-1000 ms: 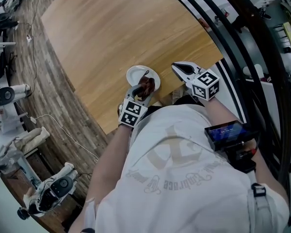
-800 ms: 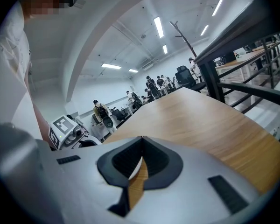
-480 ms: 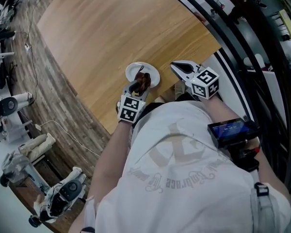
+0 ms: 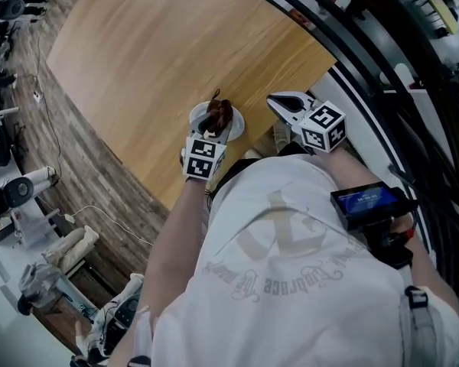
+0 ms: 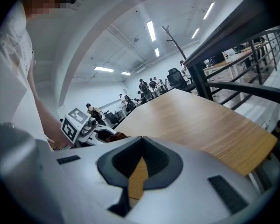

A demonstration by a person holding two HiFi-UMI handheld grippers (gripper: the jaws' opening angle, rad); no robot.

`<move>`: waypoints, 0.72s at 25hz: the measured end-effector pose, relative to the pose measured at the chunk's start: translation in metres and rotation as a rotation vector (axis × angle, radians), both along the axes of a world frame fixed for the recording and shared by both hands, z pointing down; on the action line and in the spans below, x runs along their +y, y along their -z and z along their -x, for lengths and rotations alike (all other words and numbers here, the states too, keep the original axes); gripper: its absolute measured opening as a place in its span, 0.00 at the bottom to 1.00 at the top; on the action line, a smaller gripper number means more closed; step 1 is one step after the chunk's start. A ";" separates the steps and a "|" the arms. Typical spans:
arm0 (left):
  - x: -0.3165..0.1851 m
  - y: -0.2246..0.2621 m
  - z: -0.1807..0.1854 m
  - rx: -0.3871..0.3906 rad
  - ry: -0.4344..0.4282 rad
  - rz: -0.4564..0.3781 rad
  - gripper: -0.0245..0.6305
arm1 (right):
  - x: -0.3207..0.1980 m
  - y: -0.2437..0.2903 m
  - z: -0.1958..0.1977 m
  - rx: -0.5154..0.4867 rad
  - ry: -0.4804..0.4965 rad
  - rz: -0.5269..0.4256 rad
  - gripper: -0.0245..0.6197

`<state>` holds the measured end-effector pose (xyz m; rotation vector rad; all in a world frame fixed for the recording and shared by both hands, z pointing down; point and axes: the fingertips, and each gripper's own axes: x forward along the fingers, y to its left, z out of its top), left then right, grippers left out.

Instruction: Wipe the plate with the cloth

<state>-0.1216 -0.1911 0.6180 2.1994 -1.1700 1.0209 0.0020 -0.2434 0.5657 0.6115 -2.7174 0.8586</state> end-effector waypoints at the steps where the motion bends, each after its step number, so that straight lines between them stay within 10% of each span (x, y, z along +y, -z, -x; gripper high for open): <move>1: -0.004 0.001 -0.002 -0.002 -0.005 -0.003 0.30 | 0.000 0.001 -0.002 0.001 -0.005 0.001 0.06; 18: 0.024 -0.012 0.020 -0.052 0.021 0.057 0.30 | 0.005 -0.009 0.011 -0.007 0.021 0.015 0.06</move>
